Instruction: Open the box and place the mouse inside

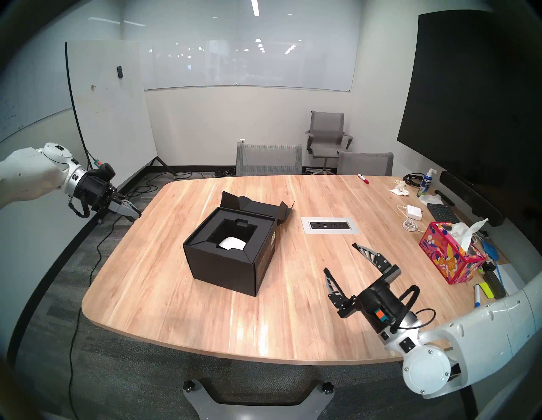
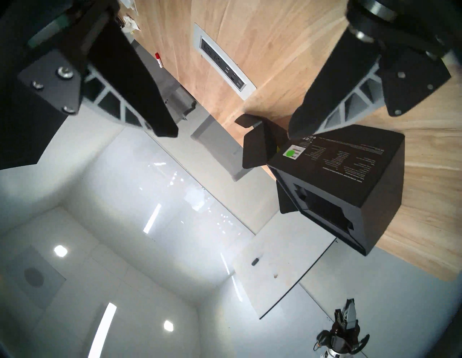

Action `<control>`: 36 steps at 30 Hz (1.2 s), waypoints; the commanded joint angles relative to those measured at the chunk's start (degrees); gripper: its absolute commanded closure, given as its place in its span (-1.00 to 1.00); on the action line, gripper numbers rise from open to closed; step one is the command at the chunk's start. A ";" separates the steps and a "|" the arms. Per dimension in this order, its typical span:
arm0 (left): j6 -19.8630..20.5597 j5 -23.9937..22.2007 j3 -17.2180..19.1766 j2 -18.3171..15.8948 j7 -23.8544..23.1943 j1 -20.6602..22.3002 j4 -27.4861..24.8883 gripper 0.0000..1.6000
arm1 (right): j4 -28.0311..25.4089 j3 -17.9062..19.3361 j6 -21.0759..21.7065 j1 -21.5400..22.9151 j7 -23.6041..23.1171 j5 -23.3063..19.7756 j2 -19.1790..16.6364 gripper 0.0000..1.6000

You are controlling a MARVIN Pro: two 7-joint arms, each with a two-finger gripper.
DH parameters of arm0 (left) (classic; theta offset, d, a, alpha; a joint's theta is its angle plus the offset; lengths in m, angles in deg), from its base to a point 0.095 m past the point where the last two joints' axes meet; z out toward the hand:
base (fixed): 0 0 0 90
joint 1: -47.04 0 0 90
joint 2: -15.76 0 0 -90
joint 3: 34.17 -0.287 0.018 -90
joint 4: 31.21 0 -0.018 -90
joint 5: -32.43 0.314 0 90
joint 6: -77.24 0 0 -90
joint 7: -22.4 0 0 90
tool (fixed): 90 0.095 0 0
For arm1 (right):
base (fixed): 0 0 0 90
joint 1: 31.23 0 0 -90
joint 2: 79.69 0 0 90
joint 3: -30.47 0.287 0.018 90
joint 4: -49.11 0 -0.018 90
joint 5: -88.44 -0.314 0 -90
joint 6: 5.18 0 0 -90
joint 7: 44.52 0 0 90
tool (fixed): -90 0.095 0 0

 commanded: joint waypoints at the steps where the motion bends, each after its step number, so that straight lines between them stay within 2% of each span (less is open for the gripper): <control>1: 0.06 -0.39 0.22 -0.10 0.02 1.23 -0.18 1.00 | 0.94 0.97 -4.80 1.10 -1.02 1.54 0.72 -1.00; 11: 0.06 -0.43 0.15 -0.12 0.02 1.29 -0.24 1.00 | 2.49 2.31 -8.01 -0.13 -2.27 1.60 1.45 -1.00; 23: 0.05 -0.47 0.09 -0.12 0.02 1.32 -0.27 1.00 | 3.14 2.85 -9.44 -0.66 -2.52 1.96 1.46 -1.00; 36: 0.04 -0.47 0.08 -0.11 0.02 1.32 -0.26 1.00 | 4.67 4.53 -17.51 -0.95 -1.88 4.47 1.14 -1.00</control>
